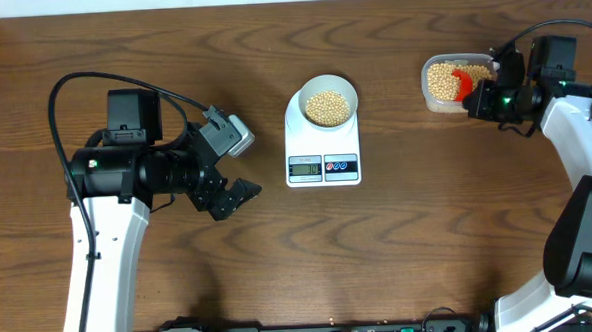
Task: Scoop item into bowl and weigh 50g on scale
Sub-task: 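Lower the scoop into the soybean tub and drag it to refill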
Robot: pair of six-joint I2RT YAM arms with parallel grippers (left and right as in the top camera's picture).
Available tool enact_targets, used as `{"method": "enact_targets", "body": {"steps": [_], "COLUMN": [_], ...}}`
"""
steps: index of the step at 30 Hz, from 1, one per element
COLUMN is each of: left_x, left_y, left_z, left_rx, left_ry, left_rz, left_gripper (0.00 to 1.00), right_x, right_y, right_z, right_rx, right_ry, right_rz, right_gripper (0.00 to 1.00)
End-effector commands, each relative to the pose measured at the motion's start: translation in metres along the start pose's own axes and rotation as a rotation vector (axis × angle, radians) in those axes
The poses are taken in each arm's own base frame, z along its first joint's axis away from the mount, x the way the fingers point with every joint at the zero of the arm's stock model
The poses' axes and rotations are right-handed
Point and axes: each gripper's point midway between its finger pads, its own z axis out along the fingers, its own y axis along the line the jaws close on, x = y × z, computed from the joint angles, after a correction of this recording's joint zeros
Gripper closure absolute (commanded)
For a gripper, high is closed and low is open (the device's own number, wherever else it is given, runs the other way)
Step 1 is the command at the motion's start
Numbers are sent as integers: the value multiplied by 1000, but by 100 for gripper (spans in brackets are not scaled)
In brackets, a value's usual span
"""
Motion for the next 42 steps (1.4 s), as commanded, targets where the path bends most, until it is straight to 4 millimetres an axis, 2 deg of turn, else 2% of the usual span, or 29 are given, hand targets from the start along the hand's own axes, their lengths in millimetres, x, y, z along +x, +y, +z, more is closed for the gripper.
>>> {"method": "enact_targets", "body": {"steps": [1,14,19,36,42], "left_x": [-5,-5,-5,-5,-5], "left_y": [0,0,0,0,0], "left_z": [-4,-4,-4,-4,-4], "left_rx": [-2,-2,-2,-2,-2], "left_ry": [-17,-17,-17,-17,-17], "left_rz": [2,2,2,2,2], "left_gripper": [2,2,2,2,2], "right_x": [2,-2,6,6,0], "right_y": [3,-5,-13,-9,-4], "right_z": [4,5,14,17,11], "right_rx": [-33,13,34,-6,-96], "right_ry": [8,-9,18,18,0], "right_rz": [18,11,23,61,105], "right_gripper": [99,99,99,99,99]}}
